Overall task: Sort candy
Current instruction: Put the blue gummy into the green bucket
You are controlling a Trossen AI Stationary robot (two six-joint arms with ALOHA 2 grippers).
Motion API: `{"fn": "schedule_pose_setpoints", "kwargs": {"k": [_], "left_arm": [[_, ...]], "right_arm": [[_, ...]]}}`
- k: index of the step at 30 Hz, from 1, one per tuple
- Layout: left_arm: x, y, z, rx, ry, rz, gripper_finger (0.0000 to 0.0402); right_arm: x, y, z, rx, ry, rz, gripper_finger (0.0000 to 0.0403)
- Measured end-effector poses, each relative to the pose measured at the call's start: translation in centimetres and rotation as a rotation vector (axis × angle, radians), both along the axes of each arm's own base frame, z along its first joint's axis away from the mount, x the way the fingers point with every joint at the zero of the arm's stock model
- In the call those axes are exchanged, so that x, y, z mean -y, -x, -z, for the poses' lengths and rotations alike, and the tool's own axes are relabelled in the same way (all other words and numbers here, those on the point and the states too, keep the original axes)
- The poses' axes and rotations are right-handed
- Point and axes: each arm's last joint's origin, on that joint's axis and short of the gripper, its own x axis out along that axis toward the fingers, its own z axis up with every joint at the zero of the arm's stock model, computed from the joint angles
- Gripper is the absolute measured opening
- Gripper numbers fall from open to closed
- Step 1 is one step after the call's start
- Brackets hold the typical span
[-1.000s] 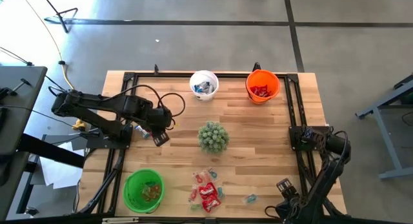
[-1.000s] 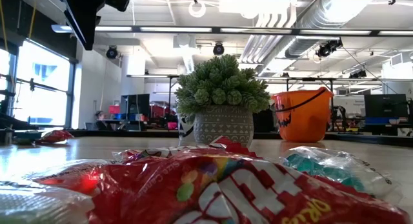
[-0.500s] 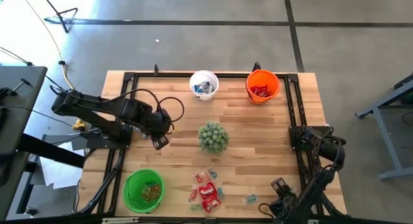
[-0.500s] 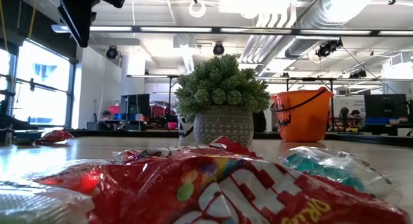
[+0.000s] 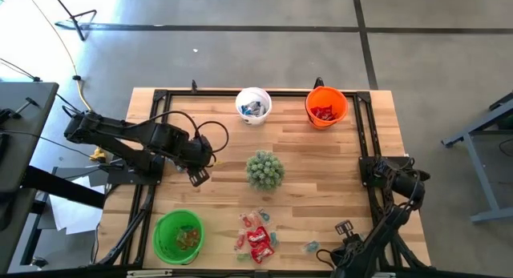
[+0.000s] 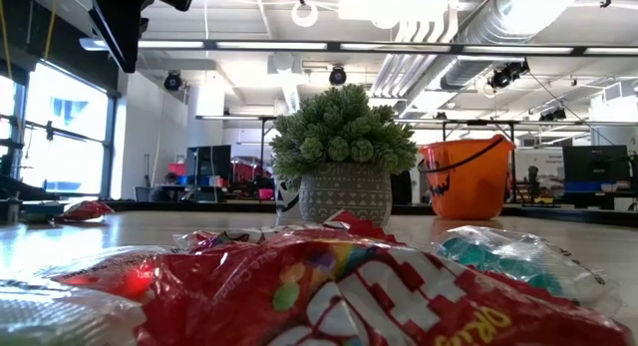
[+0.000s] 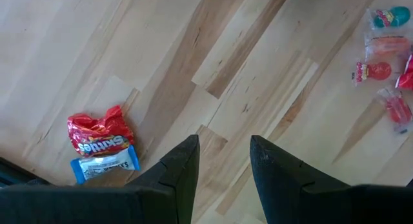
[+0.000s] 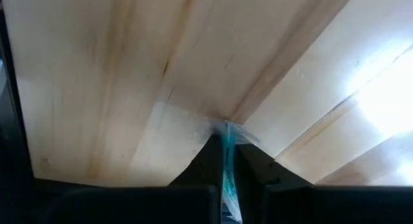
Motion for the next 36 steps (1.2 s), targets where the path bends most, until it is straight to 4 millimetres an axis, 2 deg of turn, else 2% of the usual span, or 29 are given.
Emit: {"fn": "schedule_pose_setpoints", "kwargs": {"k": [21, 29, 36], "left_arm": [[0.0, 0.0, 0.0, 0.002, -0.013, -0.001, 0.0124], [0.0, 0.0, 0.0, 0.002, -0.014, 0.0, 0.0124], [0.0, 0.0, 0.0, -0.001, -0.027, 0.05, 0.0124]], "right_arm": [[0.6, -1.2, -0.4, -0.008, 0.041, 0.134, 0.0001], [0.3, -1.8, -2.4, -0.015, 0.069, 0.148, 0.0], [0.3, -2.5, -5.5, -0.005, 0.137, 0.143, 0.0]]}}
